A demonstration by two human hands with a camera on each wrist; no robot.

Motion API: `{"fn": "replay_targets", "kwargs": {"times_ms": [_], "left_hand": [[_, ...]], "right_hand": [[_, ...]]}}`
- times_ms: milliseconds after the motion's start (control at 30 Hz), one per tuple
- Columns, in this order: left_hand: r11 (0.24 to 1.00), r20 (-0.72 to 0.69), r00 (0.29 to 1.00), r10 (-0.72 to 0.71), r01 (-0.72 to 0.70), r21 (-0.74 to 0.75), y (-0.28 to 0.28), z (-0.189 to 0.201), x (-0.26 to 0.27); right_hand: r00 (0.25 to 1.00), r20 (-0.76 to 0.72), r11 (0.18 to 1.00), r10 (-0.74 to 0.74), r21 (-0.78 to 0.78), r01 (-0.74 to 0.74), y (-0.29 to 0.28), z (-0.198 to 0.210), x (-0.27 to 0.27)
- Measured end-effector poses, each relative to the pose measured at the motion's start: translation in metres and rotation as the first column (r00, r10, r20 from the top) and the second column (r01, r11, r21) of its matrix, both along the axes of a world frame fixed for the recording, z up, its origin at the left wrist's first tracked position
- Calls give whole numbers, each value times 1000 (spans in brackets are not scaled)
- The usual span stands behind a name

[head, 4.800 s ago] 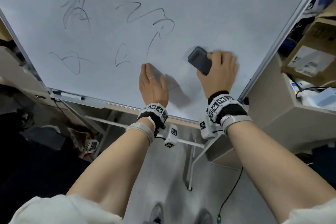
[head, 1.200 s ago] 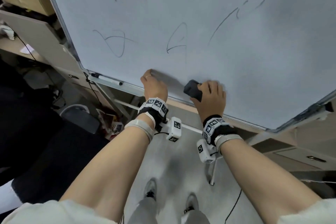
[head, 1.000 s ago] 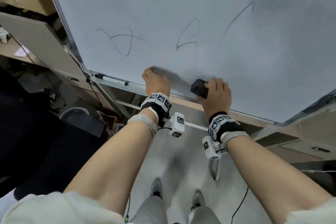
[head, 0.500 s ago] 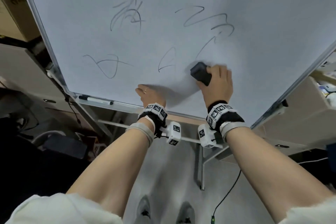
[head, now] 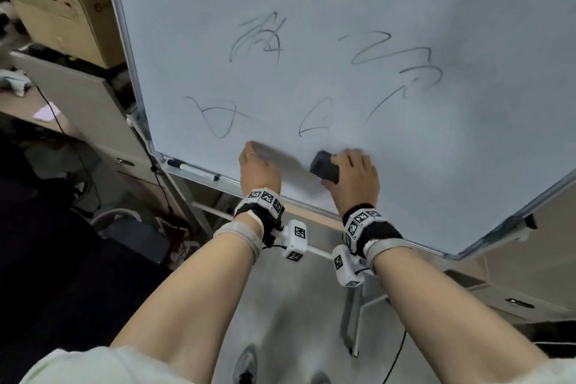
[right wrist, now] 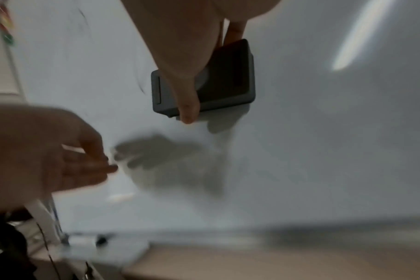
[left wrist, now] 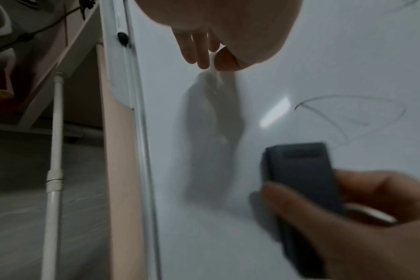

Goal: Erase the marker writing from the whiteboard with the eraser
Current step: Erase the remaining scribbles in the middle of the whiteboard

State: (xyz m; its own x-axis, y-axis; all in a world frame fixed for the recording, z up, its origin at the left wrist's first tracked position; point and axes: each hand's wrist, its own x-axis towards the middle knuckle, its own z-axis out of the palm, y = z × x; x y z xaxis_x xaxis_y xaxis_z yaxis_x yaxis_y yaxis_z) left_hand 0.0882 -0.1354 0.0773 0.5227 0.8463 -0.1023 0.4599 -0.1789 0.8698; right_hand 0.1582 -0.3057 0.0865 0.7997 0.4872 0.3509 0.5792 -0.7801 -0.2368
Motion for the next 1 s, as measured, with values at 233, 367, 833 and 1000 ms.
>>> {"fn": "replay_targets", "kwargs": {"times_ms": [233, 367, 833, 1000], "left_hand": [[999, -6, 1000, -24, 24, 46, 28, 51, 6], [996, -39, 999, -34, 37, 77, 36, 40, 1], [977, 79, 995, -52, 34, 211, 28, 36, 10], [914, 205, 970, -129, 36, 404, -9, 59, 42]], "right_hand": [[949, 314, 961, 9, 261, -95, 65, 133, 36], [958, 282, 981, 50, 168, -100, 76, 90, 27], [939, 324, 974, -113, 225, 39, 44, 99, 32], [905, 322, 902, -279, 411, 132, 10, 152, 64]]}}
